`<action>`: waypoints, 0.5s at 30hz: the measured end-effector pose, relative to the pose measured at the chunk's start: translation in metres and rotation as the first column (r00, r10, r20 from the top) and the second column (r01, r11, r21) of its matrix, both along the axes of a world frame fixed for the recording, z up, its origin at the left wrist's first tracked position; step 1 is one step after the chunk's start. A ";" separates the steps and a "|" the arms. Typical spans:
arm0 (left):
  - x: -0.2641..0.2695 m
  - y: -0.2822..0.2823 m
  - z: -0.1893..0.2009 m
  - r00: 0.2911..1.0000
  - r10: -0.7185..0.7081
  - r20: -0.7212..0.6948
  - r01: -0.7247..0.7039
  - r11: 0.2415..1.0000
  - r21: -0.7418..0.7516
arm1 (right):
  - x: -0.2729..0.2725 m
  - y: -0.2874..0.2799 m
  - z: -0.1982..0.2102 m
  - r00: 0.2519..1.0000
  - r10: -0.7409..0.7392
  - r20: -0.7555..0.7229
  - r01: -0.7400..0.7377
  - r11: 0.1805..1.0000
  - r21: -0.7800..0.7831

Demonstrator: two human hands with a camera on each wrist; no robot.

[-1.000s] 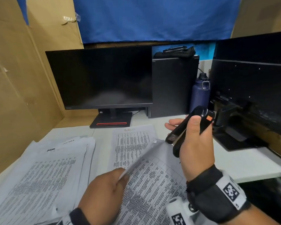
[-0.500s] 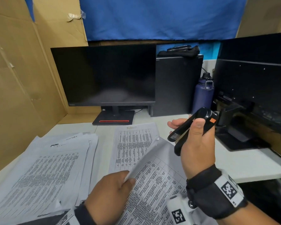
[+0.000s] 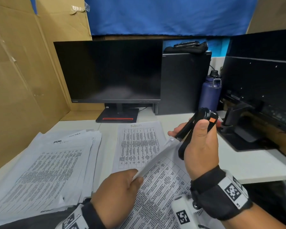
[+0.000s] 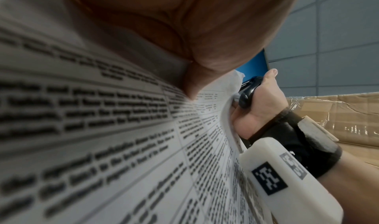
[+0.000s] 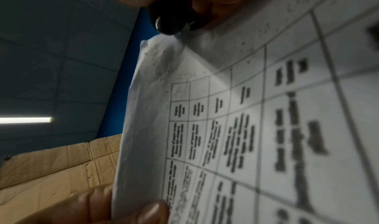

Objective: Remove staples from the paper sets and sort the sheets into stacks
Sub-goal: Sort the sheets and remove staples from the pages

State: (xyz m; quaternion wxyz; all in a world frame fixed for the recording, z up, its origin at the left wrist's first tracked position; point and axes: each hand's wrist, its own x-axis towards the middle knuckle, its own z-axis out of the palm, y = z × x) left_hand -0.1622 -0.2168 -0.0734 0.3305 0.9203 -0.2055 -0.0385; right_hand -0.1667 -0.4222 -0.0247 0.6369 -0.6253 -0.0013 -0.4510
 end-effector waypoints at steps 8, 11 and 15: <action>-0.005 -0.004 0.004 1.000 -0.005 0.015 0.004 0.998 0.061 | 0.000 -0.002 -0.004 0.998 -0.048 -0.049 0.045 0.998 -0.054; -0.009 -0.007 0.006 1.000 -0.012 0.022 0.010 0.997 0.079 | 0.002 -0.004 -0.002 0.994 -0.072 -0.077 0.067 0.996 -0.065; -0.016 -0.011 0.009 0.999 -0.002 0.036 -0.002 0.992 0.124 | -0.001 -0.006 0.002 0.991 -0.087 -0.106 0.072 0.988 -0.137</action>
